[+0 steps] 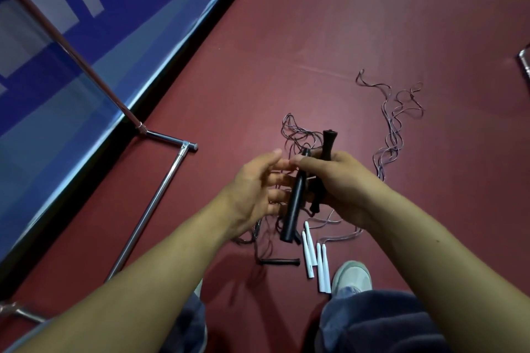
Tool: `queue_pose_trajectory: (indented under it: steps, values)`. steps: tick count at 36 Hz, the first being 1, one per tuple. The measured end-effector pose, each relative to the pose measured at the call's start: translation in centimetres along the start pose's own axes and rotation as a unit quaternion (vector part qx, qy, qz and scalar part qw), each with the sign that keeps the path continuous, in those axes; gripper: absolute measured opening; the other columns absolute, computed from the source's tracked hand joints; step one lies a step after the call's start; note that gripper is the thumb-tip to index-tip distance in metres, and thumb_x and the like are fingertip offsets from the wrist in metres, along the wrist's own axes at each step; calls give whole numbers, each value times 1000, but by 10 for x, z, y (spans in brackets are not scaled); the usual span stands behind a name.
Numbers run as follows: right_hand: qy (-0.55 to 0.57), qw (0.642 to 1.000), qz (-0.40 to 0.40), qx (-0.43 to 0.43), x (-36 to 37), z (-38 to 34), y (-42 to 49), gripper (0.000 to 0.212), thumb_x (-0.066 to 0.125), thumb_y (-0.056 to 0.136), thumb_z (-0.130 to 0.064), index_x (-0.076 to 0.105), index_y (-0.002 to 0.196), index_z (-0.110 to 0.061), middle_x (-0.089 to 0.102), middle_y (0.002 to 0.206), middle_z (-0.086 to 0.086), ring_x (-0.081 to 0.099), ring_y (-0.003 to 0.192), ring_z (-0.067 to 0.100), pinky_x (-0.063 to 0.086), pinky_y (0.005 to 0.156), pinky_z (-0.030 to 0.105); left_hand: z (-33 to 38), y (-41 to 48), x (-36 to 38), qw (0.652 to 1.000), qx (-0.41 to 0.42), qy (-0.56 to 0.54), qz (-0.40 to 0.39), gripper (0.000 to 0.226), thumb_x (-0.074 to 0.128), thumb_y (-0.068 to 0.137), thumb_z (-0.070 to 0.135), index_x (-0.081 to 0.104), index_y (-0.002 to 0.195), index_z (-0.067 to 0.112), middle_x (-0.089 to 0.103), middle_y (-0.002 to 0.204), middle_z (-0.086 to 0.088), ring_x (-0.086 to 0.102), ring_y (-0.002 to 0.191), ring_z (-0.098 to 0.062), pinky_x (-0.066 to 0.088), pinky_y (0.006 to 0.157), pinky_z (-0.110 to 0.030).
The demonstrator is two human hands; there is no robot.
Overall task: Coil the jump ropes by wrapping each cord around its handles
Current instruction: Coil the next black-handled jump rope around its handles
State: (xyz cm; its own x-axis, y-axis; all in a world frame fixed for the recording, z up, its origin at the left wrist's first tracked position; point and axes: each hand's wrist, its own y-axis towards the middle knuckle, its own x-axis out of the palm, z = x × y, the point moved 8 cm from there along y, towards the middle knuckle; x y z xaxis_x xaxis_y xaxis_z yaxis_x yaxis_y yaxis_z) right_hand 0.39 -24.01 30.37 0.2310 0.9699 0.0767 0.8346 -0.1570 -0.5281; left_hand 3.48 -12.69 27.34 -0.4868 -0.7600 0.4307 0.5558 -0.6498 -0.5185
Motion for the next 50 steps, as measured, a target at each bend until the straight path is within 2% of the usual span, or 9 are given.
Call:
queue_pose_trajectory:
  steps: [5,11,14,19,24,30,36,43,50]
  values:
    - [10,999,30,1,-8,-4,2,39,60,102,-30,65,103,9,59,76,18,56,59,25,49,60,37,3,-1,16,993,35,116,7,20,57,103,16,58,121,6,70,104,-15,72,84,-33,60,70,-47]
    - [-23,993,114,-1,-30,-19,0,39,47,103,-30,70,102,1,62,78,10,62,74,26,57,89,51,13,0,0,995,26,66,77,15,45,99,-3,59,103,-2,63,77,-10,39,46,-11,27,36,-17]
    - [-221,956,187,-54,-50,-40,-7,43,41,104,-42,77,103,-18,64,79,-5,58,74,13,51,86,40,13,1,-22,989,29,67,131,10,50,97,3,60,95,3,54,69,-7,34,42,-10,24,35,-17]
    - [-169,981,90,-43,-43,-33,-9,37,47,102,-46,71,102,-18,57,55,6,54,52,22,42,65,39,12,-6,-24,992,33,36,118,9,51,97,9,57,92,5,54,67,-9,36,44,-15,27,38,-19]
    - [-107,993,-15,-41,-29,-37,-15,35,61,98,-39,68,118,-11,76,102,17,71,92,26,51,78,37,17,-9,-13,992,55,33,106,14,53,96,7,64,89,2,60,75,-13,55,59,-21,48,56,-33]
    - [63,993,-96,13,-32,-44,-19,71,55,81,-54,64,133,-6,69,126,22,66,115,37,49,93,49,20,-11,-22,993,43,21,109,21,51,101,8,70,94,1,64,86,-17,62,70,-22,53,65,-36]
    - [-34,999,-22,10,-48,-36,-14,30,53,99,-1,73,118,-13,74,117,14,74,101,31,59,83,41,40,-19,-26,991,101,-21,85,26,45,102,9,69,92,10,64,84,-7,51,56,-17,44,57,-31]
    - [95,983,104,-116,-75,-61,-16,35,50,97,8,66,121,-12,72,122,9,74,89,21,55,72,32,67,-35,-34,973,178,-121,79,23,49,85,26,45,66,13,51,70,-11,28,41,-14,22,48,-27]
    - [74,992,30,-99,-48,-56,-16,33,55,91,9,66,110,-16,73,120,11,72,88,22,49,73,34,64,-38,-38,976,169,-105,93,37,43,93,29,38,59,15,46,64,-11,28,39,-15,21,48,-27]
